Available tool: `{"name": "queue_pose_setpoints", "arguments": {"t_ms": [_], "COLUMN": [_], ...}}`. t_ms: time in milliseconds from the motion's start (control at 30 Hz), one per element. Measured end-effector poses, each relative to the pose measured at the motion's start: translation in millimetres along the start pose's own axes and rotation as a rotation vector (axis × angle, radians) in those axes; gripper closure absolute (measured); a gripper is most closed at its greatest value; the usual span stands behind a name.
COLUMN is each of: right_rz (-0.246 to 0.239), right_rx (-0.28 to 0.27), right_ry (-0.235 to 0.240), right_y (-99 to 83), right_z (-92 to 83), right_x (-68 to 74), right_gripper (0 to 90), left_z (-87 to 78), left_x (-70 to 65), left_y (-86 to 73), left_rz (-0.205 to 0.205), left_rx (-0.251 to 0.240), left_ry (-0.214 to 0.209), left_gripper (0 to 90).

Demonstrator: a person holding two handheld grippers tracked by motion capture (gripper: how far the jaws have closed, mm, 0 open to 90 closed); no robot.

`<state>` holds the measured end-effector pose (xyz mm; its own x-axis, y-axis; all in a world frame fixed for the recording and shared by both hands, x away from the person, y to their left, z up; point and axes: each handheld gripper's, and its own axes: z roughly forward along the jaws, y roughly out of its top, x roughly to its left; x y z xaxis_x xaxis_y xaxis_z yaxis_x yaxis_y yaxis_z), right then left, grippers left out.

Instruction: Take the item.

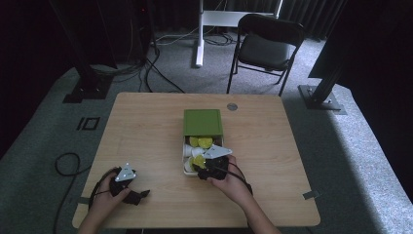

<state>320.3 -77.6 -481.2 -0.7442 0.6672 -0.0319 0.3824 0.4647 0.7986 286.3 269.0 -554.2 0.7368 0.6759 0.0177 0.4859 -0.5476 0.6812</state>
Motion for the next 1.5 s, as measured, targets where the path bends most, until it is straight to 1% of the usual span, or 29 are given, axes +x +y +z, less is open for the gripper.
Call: {"name": "queue_pose_setpoints", "arguments": {"t_ms": [133, 267, 533, 733, 933, 1167, 1267, 1300, 1333, 1367, 1400, 1433, 1500], "right_rz": [0.005, -0.002, 0.011, 0.026, 0.035, 0.069, 0.087, 0.085, 0.085, 0.088, 0.103, 0.103, 0.115], "right_rx": [-0.026, -0.038, -0.074, -0.107, -0.135, -0.171, -0.186, -0.186, -0.186, -0.187, -0.192, -0.192, -0.193], "right_ry": [0.0, 0.001, -0.004, -0.023, -0.057, -0.111, -0.129, -0.143, -0.143, -0.158, -0.176, -0.18, -0.207], "right_y": [6.7, 13.0, 23.9, 30.9, 36.9, 40.0, 39.1, 38.5, 38.5, 37.5, 35.2, 34.6, 31.6], "right_z": [-6.1, -12.0, -23.9, -34.2, -47.2, -60.6, -63.6, -64.0, -64.0, -64.4, -65.1, -65.1, -65.0], "right_x": [-3.8, -6.2, -13.8, -25.1, -37.5, -56.5, -65.4, -68.0, -68.0, -70.7, -76.4, -78.0, -84.8], "right_gripper": [40.2, 40.1, 40.1, 40.1, 40.2, 40.1, 40.1, 40.2, 40.2, 40.1, 40.1, 40.1, 40.1], "left_z": [0.0, 0.0, 0.0, -0.1, -0.1, -0.1, 0.0, 0.0, 0.0, 0.0, 0.0, -0.1, -0.2], "left_x": [0.1, 0.0, 0.0, 0.1, 0.1, 0.2, 0.1, 0.1, 0.1, 0.1, 0.1, 0.2, 0.2], "left_y": [0.0, 0.0, 0.0, 0.0, 0.0, 0.0, 0.0, 0.0, 0.0, 0.0, 0.0, 0.0, 0.0], "left_rz": [0.001, 0.0, 0.001, 0.001, 0.001, 0.002, 0.001, 0.002, 0.002, 0.002, 0.002, 0.002, 0.003], "left_rx": [0.0, 0.0, 0.0, 0.001, 0.001, 0.001, 0.0, 0.0, 0.0, 0.001, 0.0, 0.001, 0.002], "left_ry": [0.001, 0.001, 0.001, 0.001, 0.0, 0.001, 0.001, 0.002, 0.002, 0.001, 0.001, 0.001, 0.001], "left_gripper": [0.5, 0.5, 0.5, 0.5, 0.5, 0.5, 0.5, 0.5, 0.5, 0.5, 0.5, 0.5, 0.5]}}
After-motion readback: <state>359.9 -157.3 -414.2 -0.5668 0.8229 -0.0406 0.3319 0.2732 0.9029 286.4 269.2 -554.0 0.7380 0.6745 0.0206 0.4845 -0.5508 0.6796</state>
